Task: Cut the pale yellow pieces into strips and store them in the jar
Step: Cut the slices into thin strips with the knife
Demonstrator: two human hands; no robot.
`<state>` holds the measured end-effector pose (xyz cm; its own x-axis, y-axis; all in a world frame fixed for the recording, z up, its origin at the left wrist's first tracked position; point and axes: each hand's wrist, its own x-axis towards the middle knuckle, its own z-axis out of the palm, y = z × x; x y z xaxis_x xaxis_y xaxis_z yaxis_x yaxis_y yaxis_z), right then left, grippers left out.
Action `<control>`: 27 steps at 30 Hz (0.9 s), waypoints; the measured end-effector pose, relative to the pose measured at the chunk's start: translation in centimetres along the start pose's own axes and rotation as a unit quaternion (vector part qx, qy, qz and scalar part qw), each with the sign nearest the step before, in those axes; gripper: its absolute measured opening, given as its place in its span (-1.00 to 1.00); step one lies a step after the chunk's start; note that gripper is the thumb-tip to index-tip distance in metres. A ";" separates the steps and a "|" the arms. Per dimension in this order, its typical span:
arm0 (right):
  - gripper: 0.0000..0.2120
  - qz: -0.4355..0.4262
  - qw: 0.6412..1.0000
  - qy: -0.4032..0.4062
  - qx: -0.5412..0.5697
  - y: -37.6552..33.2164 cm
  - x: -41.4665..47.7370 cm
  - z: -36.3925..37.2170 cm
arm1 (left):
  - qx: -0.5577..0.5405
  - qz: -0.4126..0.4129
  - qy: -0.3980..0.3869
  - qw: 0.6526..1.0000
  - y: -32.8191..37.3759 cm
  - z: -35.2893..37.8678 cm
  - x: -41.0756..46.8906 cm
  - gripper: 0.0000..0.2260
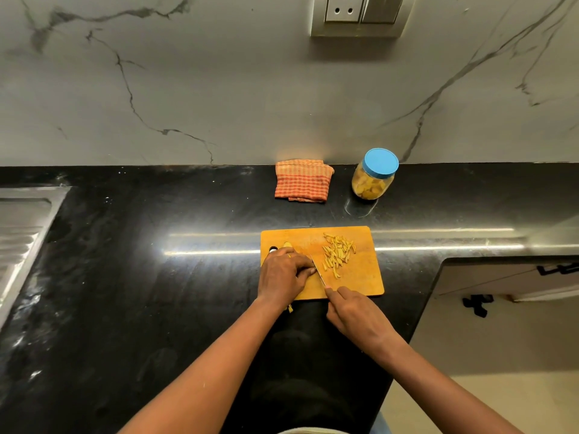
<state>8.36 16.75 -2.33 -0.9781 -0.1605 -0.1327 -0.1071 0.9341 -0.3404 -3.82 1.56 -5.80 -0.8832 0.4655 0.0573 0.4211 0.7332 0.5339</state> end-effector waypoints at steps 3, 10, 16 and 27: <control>-0.63 0.012 1.000 0.021 -0.006 0.2 0.1 0.1 | -0.017 -0.009 0.010 1.000 0.2 -0.1 -0.1 -0.87; -0.64 0.010 0.997 0.068 0.042 -0.2 0.6 -0.7 | -0.032 -0.013 0.013 0.999 0.2 -0.2 -0.3 -0.88; -0.63 0.011 0.996 0.052 0.064 -0.3 0.8 -0.3 | -0.041 0.000 0.015 0.999 0.2 -0.3 -0.4 -0.91; -0.58 0.004 0.999 -0.035 0.041 0.3 1.8 -0.5 | -0.042 0.007 0.021 0.999 -0.1 0.0 -0.5 -0.90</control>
<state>6.50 16.86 -2.18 -0.9638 -0.1779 -0.1986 -0.0822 0.9068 -0.4135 -3.44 1.25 -5.94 -0.8859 0.4529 0.1003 0.4165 0.6814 0.6018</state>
